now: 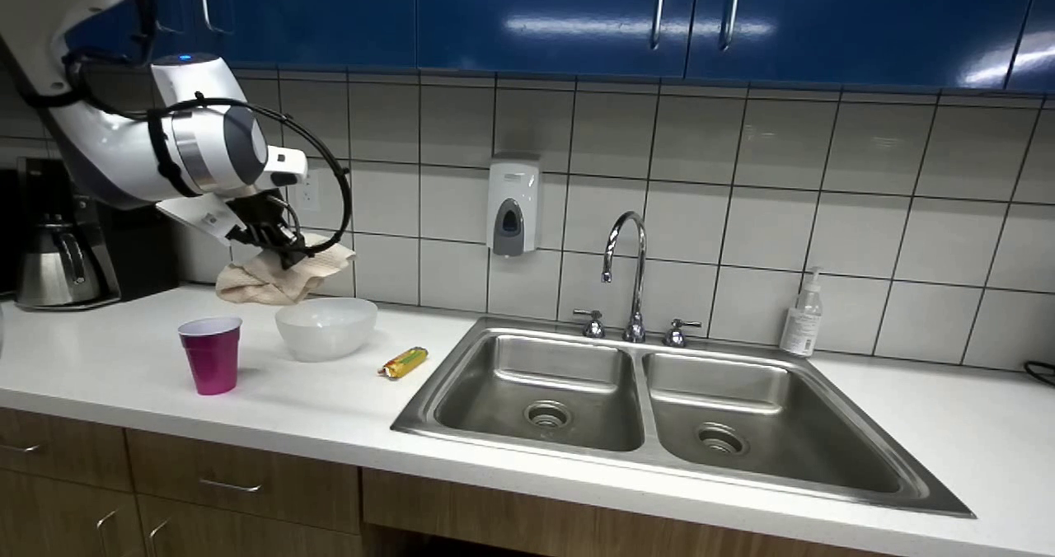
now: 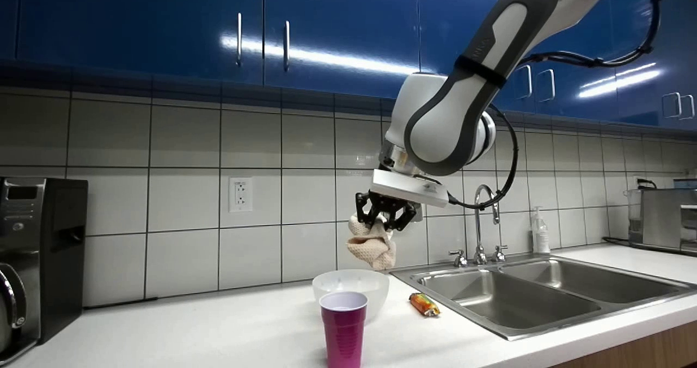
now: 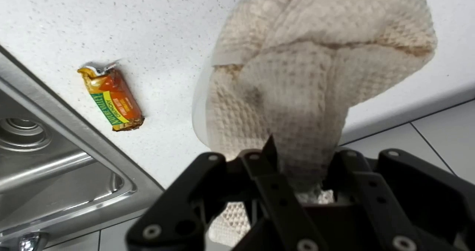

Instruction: Put the towel in the bowl

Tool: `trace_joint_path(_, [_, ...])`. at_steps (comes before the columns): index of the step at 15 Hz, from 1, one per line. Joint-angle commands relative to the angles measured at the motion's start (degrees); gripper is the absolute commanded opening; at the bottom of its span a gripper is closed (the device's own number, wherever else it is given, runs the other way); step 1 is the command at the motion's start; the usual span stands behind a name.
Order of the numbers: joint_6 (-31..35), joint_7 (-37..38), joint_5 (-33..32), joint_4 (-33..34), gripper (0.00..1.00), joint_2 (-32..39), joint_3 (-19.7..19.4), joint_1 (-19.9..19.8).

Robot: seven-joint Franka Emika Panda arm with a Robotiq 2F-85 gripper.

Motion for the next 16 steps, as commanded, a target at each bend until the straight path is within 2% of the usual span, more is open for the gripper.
trace_joint_path(1, [-0.65,2.58,-1.54,5.33,0.04,4.20,-0.64,0.46])
trace_joint_path(10, [-1.47,3.97,-0.65,14.19,0.04,13.87,-2.82,1.14])
trace_joint_path(16, [-1.84,6.12,-0.64,20.39,0.04,19.32,-4.99,3.05])
